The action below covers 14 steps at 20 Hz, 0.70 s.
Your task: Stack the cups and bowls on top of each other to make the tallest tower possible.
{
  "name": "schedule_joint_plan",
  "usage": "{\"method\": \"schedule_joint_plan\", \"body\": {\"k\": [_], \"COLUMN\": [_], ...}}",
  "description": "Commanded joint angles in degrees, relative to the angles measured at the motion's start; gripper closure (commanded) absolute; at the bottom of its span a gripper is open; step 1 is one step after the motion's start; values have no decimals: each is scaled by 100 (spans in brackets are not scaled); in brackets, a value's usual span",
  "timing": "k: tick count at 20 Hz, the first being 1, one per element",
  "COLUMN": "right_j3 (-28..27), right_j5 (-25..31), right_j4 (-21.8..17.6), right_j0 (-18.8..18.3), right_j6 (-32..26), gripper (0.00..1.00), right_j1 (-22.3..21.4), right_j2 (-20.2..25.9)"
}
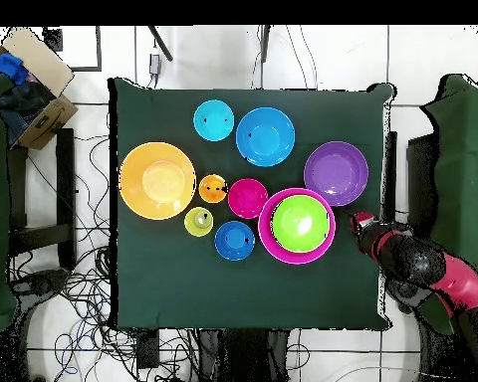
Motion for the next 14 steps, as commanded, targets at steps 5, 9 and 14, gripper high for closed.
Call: {"method": "schedule_joint_plan", "body": {"k": [5, 9, 14], "right_j3": [-373, -198, 39], "right_j5": [-102, 85, 294], "right_j4": [-214, 282, 655], "right_j0": [-63, -349, -740], "right_j6": [241, 396, 284], "gripper": [0, 0, 0], "right_j1": [523, 591, 690], "right_j2": [83, 429, 828]}}
